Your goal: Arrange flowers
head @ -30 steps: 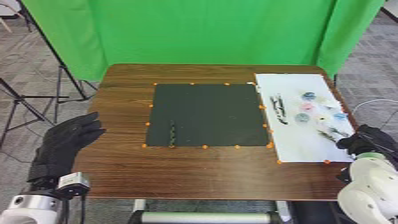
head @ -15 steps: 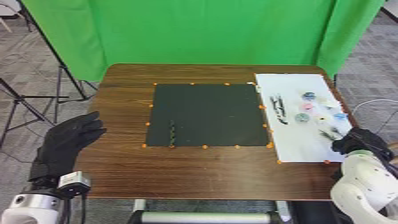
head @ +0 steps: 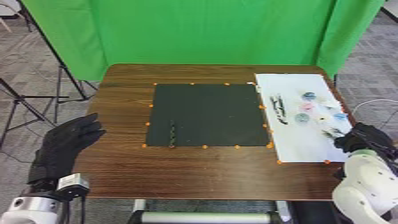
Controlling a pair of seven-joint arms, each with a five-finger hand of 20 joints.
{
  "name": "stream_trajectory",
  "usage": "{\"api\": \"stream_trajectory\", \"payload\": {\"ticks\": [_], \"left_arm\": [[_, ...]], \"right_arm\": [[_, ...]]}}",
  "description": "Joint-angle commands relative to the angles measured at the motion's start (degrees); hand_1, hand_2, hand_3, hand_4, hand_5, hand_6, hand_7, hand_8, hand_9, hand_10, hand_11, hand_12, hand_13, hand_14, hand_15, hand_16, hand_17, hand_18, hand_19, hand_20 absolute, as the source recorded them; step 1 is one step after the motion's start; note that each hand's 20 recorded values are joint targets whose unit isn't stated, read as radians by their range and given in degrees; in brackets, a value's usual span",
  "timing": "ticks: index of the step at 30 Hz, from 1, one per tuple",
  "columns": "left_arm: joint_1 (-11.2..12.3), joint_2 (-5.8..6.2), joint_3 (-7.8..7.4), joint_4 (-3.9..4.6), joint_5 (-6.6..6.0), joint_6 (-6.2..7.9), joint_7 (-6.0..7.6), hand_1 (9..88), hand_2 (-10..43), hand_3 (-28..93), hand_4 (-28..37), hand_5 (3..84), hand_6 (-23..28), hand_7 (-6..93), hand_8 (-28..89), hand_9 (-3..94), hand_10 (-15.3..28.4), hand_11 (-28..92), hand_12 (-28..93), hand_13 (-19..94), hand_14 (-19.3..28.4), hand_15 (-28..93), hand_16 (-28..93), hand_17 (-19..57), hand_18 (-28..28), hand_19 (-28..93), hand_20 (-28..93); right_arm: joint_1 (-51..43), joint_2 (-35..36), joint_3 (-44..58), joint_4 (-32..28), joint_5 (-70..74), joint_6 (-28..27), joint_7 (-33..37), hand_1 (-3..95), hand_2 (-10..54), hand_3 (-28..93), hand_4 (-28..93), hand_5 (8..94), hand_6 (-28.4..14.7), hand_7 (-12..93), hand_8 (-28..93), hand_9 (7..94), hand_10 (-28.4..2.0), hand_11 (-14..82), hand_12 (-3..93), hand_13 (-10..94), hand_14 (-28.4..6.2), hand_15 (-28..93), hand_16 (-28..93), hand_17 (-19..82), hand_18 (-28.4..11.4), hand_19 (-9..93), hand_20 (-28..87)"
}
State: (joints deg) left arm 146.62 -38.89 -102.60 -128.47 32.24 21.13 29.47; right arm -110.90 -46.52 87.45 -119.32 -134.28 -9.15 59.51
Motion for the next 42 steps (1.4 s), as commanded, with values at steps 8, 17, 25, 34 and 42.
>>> {"api": "stream_trajectory", "payload": {"ticks": [8, 17, 25, 34, 42], "left_arm": [[-0.76, 1.08, 1.2, 0.38, -0.57, -0.07, 0.83, 26.8, 3.5, 82, -21.7, 43.2, 12.0, 20.0, -11, 37.3, 20.8, 36, 9, 25, 27.1, 63, -14, -9.7, 22.5, 60, 9], [0.23, 0.9, 0.73, 0.23, -0.61, 0.0, 0.98, 26.7, 3.4, 82, -21.5, 43.3, 12.0, 20.0, -11, 37.3, 20.7, 36, 9, 25, 27.1, 63, -14, -9.7, 22.5, 60, 9], [-0.14, 1.17, 0.98, 0.36, -1.13, 0.32, 1.77, 26.8, 3.4, 82, -21.5, 43.3, 12.0, 20.1, -11, 37.3, 20.7, 36, 9, 25, 27.1, 63, -14, -9.7, 22.6, 60, 9], [-0.28, 1.01, 0.95, 0.46, -0.91, 0.1, 1.28, 26.9, 3.4, 82, -21.6, 43.4, 12.0, 20.0, -11, 37.3, 20.7, 36, 9, 25, 27.1, 63, -14, -9.7, 22.5, 60, 9], [0.56, 1.04, 0.71, 0.34, -1.37, 0.46, 1.81, 26.9, 3.4, 82, -21.6, 43.4, 12.1, 20.0, -11, 37.3, 20.8, 36, 9, 25, 27.2, 63, -14, -9.7, 22.5, 60, 9]], "right_arm": [[4.85, 0.73, -2.59, 5.65, 0.34, -1.46, 2.22, 34.4, -6.4, 74, -22, 68.5, -15.6, 13, -7, 65.5, -25.8, 36.6, 20.6, 68, -16.6, 78, 22, 53, -21.2, 93, 39], [3.14, 0.06, -1.09, 6.46, 1.99, -2.18, 3.08, 35.4, -6.7, 74, -22, 70.0, -16.4, 12, -7, 66.6, -26.5, 35.6, 19.6, 68, -17.0, 78, 21, 53, -21.1, 93, 38], [5.76, -0.6, -4.47, 7.19, 3.44, -2.49, 2.68, 36.1, -6.9, 74, -22, 70.5, -16.4, 12, -7, 66.9, -26.7, 36.1, 19.9, 68, -17.0, 79, 20, 54, -21.1, 93, 38], [7.11, -0.96, -4.99, 9.33, 4.48, -2.07, 2.96, 41.5, -6.8, 75, -24, 73.4, -13.6, 15, -8, 69.6, -23.7, 39.1, 19.9, 70, -16.0, 78, 20, 54, -21.1, 93, 38], [7.23, -0.57, -6.28, 10.38, 1.95, 1.67, 2.61, 57.3, -6.9, 69, -28, 82.2, -8.2, 18, 14, 80.8, -16.0, 36.9, 28.7, 75, -12.1, 76, 21, 57, -19.6, 93, 41]]}}
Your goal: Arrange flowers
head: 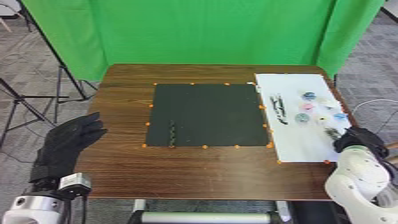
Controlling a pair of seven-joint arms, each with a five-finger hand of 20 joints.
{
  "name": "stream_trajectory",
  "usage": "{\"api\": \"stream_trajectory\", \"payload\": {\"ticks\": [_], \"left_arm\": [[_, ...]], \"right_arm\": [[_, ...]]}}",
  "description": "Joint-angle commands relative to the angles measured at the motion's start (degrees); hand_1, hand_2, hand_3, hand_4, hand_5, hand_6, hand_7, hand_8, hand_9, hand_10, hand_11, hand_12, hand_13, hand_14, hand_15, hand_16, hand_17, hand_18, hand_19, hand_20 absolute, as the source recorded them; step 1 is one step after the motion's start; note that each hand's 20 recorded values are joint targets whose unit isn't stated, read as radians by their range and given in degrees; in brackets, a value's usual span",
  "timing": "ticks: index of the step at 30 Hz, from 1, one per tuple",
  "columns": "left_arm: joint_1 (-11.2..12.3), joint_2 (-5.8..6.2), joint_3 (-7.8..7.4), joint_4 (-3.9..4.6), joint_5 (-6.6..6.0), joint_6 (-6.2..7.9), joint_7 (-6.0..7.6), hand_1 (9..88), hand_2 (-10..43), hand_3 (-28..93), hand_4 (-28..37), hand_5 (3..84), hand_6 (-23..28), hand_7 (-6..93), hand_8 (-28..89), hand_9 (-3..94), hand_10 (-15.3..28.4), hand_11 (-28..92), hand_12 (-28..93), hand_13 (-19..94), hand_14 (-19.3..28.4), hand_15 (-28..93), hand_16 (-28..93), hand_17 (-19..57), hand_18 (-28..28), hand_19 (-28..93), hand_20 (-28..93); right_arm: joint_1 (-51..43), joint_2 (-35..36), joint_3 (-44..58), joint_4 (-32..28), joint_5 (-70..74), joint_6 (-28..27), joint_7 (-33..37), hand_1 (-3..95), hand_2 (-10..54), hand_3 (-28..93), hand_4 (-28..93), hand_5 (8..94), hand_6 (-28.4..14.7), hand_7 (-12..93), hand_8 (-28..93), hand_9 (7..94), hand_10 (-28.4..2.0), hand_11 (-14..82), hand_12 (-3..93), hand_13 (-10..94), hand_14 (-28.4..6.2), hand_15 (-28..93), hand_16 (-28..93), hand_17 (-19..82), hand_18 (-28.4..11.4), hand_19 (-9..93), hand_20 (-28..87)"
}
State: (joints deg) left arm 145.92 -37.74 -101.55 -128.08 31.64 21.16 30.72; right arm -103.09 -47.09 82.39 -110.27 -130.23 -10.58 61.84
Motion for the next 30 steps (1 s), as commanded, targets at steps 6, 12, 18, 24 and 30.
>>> {"api": "stream_trajectory", "payload": {"ticks": [6, 12, 18, 24, 30], "left_arm": [[0.95, -0.2, -0.31, -0.1, -0.5, 0.37, 0.23, 26.9, 3.4, 82, -21.6, 43.4, 12.0, 20.0, -11, 37.3, 20.7, 36, 9, 25, 27.2, 63, -14, -9.7, 22.5, 60, 9], [1.03, -0.21, -0.36, -0.08, -0.41, 0.35, 0.2, 26.9, 3.4, 82, -21.6, 43.4, 12.1, 19.9, -11, 37.3, 20.8, 36, 9, 25, 27.1, 63, -14, -9.7, 22.5, 60, 9], [1.79, -0.31, -0.98, -0.35, -0.41, 0.42, 0.09, 26.9, 3.4, 82, -21.6, 43.4, 12.1, 19.9, -11, 37.3, 20.8, 36, 9, 25, 27.2, 63, -14, -9.7, 22.5, 60, 9], [2.28, -0.39, -1.68, -0.54, -0.2, 0.4, -0.22, 26.9, 3.4, 82, -21.6, 43.4, 12.1, 19.9, -11, 37.3, 20.8, 36, 9, 25, 27.1, 63, -14, -9.7, 22.5, 60, 9], [2.91, -0.55, -2.79, -0.88, 0.07, 0.26, -0.67, 26.9, 3.4, 83, -21.6, 43.4, 12.1, 19.9, -11, 37.3, 20.7, 36, 9, 25, 27.1, 63, -14, -9.7, 22.5, 60, 9]], "right_arm": [[-0.5, 0.41, -1.74, 1.01, -4.05, 5.64, -0.84, 58.8, -6.2, 69, -28, 83.4, -6.7, 20, 15, 83.0, -15.2, 37.9, 29.1, 77, -10.6, 75, 22, 59, -18.6, 93, 42], [-0.19, 0.91, -1.8, 0.27, -5.73, 7.73, -1.31, 58.1, -6.6, 71, -28, 84.2, -5.8, 20, 17, 84.5, -15.1, 39.3, 28.6, 78, -10.1, 75, 23, 60, -18.1, 93, 44], [0.6, 1.16, -1.01, -2.12, -6.21, 8.83, -1.84, 57.1, -7.4, 73, -28, 85.5, -5.7, 20, 18, 85.8, -14.6, 40.1, 28.5, 80, -9.0, 75, 24, 61, -17.8, 93, 45], [1.92, 2.12, -1.21, -6.71, -6.37, 9.16, -2.57, 56.6, -8.0, 74, -28, 86.2, -5.6, 20, 19, 86.8, -14.6, 40.1, 28.4, 82, -8.6, 74, 24, 62, -17.8, 93, 46], [5.0, 2.48, -4.34, -11.6, -6.8, 9.03, -3.58, 56.5, -8.6, 75, -28, 86.7, -5.5, 19, 19, 87.5, -14.4, 40.0, 28.8, 82, -8.4, 74, 25, 62, -17.9, 93, 47]]}}
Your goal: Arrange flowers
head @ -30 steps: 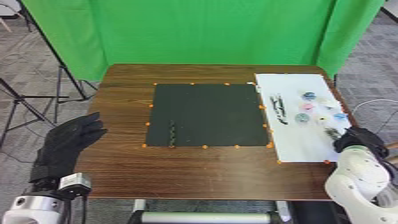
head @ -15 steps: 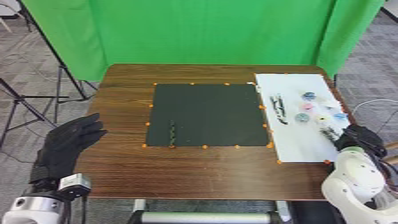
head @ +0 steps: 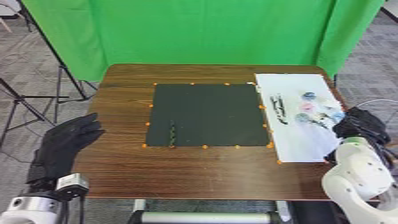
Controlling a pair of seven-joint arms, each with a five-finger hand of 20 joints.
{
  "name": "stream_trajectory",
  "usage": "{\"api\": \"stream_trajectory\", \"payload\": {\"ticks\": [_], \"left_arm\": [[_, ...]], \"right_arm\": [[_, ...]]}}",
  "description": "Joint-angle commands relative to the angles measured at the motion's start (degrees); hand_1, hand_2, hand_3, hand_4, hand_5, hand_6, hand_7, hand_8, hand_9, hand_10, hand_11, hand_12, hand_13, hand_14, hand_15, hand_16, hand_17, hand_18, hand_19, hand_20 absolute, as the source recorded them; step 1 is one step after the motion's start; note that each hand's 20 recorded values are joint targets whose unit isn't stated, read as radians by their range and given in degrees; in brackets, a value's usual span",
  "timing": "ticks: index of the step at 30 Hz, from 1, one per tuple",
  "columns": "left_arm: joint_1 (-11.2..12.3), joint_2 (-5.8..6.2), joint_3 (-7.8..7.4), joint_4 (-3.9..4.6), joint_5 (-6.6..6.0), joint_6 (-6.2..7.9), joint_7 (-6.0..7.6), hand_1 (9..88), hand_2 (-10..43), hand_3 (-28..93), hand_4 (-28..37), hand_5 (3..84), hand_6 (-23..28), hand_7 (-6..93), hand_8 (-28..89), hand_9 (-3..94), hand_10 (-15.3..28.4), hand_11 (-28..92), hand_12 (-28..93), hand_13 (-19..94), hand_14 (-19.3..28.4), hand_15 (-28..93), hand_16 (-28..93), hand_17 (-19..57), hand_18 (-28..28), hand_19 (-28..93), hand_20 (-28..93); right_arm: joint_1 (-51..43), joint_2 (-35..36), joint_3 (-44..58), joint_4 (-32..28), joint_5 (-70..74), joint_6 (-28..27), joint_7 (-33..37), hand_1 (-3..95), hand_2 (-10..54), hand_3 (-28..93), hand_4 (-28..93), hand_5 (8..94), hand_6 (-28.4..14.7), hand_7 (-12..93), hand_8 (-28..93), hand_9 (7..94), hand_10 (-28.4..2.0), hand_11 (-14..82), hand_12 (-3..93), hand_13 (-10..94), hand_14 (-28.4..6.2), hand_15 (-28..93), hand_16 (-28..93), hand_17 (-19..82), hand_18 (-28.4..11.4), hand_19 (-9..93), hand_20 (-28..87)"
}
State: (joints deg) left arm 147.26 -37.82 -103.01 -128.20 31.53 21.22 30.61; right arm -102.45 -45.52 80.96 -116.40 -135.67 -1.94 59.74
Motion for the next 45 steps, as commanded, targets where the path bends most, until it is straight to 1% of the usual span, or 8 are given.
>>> {"api": "stream_trajectory", "payload": {"ticks": [1, 8, 14, 17, 25, 28, 36, 45], "left_arm": [[1.71, -0.49, -1.54, -0.8, 0.19, 0.22, -0.6, 26.9, 3.4, 83, -21.5, 43.5, 12.1, 19.9, -11, 37.3, 20.7, 36, 9, 25, 27.1, 63, -14, -9.7, 22.5, 60, 9], [1.95, -1.46, -3.6, -1.2, 1.27, -0.48, -2.71, 26.9, 3.4, 83, -21.6, 43.5, 12.1, 19.8, -11, 37.3, 20.8, 36, 9, 25, 27.1, 63, -14, -9.7, 22.5, 60, 9], [0.91, -1.98, -3.84, -1.3, 2.17, -1.06, -4.52, 26.9, 3.4, 83, -21.5, 43.5, 12.1, 19.8, -11, 37.3, 20.8, 36, 9, 25, 27.1, 63, -14, -9.7, 22.5, 60, 9], [-0.53, -1.76, -3.03, -1.14, 2.22, -0.68, -4.95, 26.9, 3.5, 82, -21.6, 43.4, 12.1, 19.8, -11, 37.3, 20.8, 36, 9, 25, 27.1, 63, -14, -9.7, 22.5, 60, 9], [-3.72, -1.82, -1.68, -0.2, 3.06, -2.05, -6.7, 27.0, 3.5, 83, -21.5, 43.5, 12.1, 19.8, -11, 37.4, 20.9, 36, 9, 25, 27.2, 63, -14, -9.7, 22.5, 60, 9], [-3.96, -1.77, -1.45, -0.01, 3.06, -2.11, -6.62, 26.9, 3.5, 83, -21.3, 43.5, 12.1, 19.8, -11, 37.4, 20.8, 36, 9, 25, 27.2, 63, -14, -9.7, 22.5, 60, 9], [-7.12, -1.47, 0.68, 0.99, 3.35, -3.1, -7.07, 27.0, 3.5, 83, -21.1, 43.5, 12.2, 19.7, -11, 37.3, 20.8, 36, 9, 25, 27.1, 63, -14, -9.7, 22.5, 60, 9], [-7.31, -1.49, 0.33, 1.02, 3.69, -3.29, -7.4, 27.0, 3.5, 83, -20.8, 43.5, 12.2, 19.7, -11, 37.4, 20.8, 36, 9, 25, 27.1, 63, -14, -9.7, 22.5, 60, 9]], "right_arm": [[5.72, 0.55, -4.03, -5.97, -1.03, -0.15, -1.72, 56.5, -8.7, 75, -28, 86.8, -5.5, 19, 19, 87.6, -14.4, 39.9, 28.8, 82, -8.4, 73, 25, 62, -18.0, 93, 47], [19.19, -5.34, -18.12, -5.0, 0.43, -3.88, -3.84, 56.5, -9.2, 76, -28, 87.1, -5.5, 18, 20, 88.0, -14.4, 39.7, 29.0, 82, -8.5, 73, 26, 62, -18.2, 93, 48], [27.56, -13.04, -28.95, -0.54, 0.91, -7.75, -6.16, 56.5, -9.3, 76, -28, 87.3, -5.6, 18, 21, 88.2, -14.5, 39.8, 28.8, 83, -8.5, 73, 26, 63, -18.3, 93, 48], [29.82, -16.51, -32.77, 2.39, 1.05, -9.8, -6.67, 56.5, -9.3, 76, -28, 87.5, -5.7, 18, 21, 88.3, -14.5, 39.9, 28.6, 83, -8.5, 73, 26, 63, -18.3, 93, 48], [31.35, -23.59, -37.3, 10.61, 0.74, -14.68, -6.04, 56.1, -9.2, 76, -28, 87.5, -5.7, 17, 21, 88.1, -14.6, 40.3, 28.3, 83, -8.5, 73, 26, 63, -18.3, 93, 49], [31.12, -25.52, -37.71, 12.36, 0.53, -15.59, -5.76, 55.9, -9.1, 76, -28, 87.5, -5.7, 17, 21, 88.0, -14.5, 40.6, 28.1, 83, -8.5, 73, 26, 63, -18.4, 93, 49], [30.77, -28.92, -38.01, 15.97, 0.58, -18.24, -4.94, 55.6, -8.9, 76, -27, 87.5, -5.6, 17, 21, 87.8, -14.5, 41.0, 27.9, 83, -8.5, 73, 26, 63, -18.3, 93, 49], [29.46, -30.93, -37.65, 15.01, -0.02, -20.09, -6.38, 52.8, -9.0, 73, -26, 88.0, -5.1, 18, 19, 87.8, -14.7, 41.7, 26.1, 83, -9.2, 72, 26, 63, -18.3, 93, 48]]}}
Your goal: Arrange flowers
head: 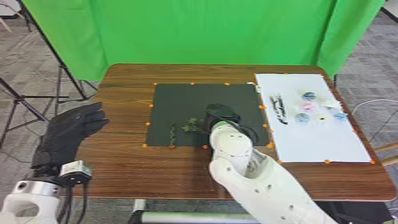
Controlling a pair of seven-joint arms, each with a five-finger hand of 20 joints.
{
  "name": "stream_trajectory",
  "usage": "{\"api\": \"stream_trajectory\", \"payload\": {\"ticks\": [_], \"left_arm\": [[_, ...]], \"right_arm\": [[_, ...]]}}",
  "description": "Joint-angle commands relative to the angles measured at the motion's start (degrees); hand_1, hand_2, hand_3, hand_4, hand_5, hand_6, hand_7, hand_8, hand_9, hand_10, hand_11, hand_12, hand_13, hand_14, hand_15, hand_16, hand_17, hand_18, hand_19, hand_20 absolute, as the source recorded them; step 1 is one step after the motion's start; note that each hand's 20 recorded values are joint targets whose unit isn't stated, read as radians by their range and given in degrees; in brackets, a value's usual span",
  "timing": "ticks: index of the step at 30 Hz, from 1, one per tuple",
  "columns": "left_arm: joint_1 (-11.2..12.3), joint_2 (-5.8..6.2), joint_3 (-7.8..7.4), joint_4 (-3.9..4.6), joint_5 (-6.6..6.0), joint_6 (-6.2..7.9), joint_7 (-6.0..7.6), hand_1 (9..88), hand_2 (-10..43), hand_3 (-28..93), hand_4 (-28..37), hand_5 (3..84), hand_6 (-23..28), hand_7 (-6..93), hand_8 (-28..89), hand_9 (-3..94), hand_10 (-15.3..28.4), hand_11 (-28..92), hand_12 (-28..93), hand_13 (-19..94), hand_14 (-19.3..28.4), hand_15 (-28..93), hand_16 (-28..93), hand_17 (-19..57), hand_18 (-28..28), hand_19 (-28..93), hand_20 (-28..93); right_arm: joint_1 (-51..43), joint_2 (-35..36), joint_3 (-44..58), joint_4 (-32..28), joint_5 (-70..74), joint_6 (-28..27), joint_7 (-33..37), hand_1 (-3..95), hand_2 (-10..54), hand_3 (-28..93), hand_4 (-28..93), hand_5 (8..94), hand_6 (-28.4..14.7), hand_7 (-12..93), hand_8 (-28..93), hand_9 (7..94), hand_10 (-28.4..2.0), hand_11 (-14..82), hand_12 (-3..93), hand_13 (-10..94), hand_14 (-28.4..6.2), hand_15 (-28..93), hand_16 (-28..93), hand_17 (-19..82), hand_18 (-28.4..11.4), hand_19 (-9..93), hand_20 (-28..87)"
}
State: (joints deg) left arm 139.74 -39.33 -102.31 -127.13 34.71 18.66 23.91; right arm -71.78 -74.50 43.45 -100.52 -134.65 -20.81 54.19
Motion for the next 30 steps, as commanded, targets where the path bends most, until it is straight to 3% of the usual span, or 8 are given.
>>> {"api": "stream_trajectory", "payload": {"ticks": [1, 9, 19, 27, 30], "left_arm": [[0.16, 0.13, -0.24, -0.05, 0.5, -0.77, -0.7, 27.0, 3.5, 83, -20.8, 43.5, 12.2, 19.7, -11, 37.4, 20.8, 36, 9, 25, 27.1, 63, -14, -9.7, 22.5, 60, 9], [-0.52, 0.53, 0.18, 0.05, 0.84, -0.94, -1.32, 27.2, 3.7, 83, -20.4, 43.5, 12.2, 19.8, -11, 37.4, 20.8, 36, 9, 25, 27.1, 63, -14, -9.7, 22.5, 60, 9], [-0.87, -0.03, 0.03, 0.03, 1.44, -1.47, -2.38, 27.2, 3.8, 83, -20.2, 43.5, 12.2, 19.8, -11, 37.4, 20.9, 36, 9, 25, 27.2, 63, -14, -9.7, 22.5, 60, 9], [-0.49, 0.32, 0.26, -0.01, 1.13, -0.98, -1.58, 27.3, 3.8, 83, -20.1, 43.7, 12.3, 19.8, -11, 37.4, 20.8, 36, 9, 25, 27.1, 63, -14, -9.7, 22.5, 60, 9], [-0.32, -0.11, 0.31, -0.07, 1.24, -1.05, -1.71, 27.4, 3.8, 83, -20.1, 43.8, 12.3, 19.7, -11, 37.4, 20.8, 36, 9, 25, 27.1, 63, -14, -9.7, 22.5, 60, 9]], "right_arm": [[-1.33, -2.11, -0.16, -1.07, -1.31, -1.43, -0.97, 52.1, -9.1, 73, -26, 88.0, -5.1, 18, 19, 87.8, -14.7, 41.8, 26.0, 83, -9.3, 72, 26, 63, -18.3, 93, 48], [-0.86, -2.81, -0.44, -1.62, -1.46, -1.82, -1.4, 46.4, -8.8, 73, -25, 87.5, -4.7, 19, 16, 88.1, -15.1, 41.3, 25.5, 83, -9.7, 72, 26, 63, -18.3, 93, 47], [-0.45, -2.75, -0.3, -1.16, -1.33, -3.41, -0.41, 40.4, -6.8, 73, -24, 87.1, -4.3, 21, 4, 88.0, -15.8, 40.4, 25.4, 83, -9.9, 71, 26, 63, -18.2, 93, 46], [-0.49, -2.83, -0.25, -0.41, -2.24, -3.85, -0.36, 39.1, -6.4, 74, -23, 87.4, -4.4, 22, -6, 87.9, -16.0, 40.2, 25.1, 83, -10.0, 71, 25, 63, -18.1, 93, 44], [1.02, -1.12, -1.86, -0.77, -2.14, -2.62, 0.87, 38.7, -6.1, 73, -23, 87.4, -4.4, 22, -7, 87.9, -16.0, 40.2, 25.1, 83, -10.1, 71, 25, 63, -18.1, 93, 44]]}}
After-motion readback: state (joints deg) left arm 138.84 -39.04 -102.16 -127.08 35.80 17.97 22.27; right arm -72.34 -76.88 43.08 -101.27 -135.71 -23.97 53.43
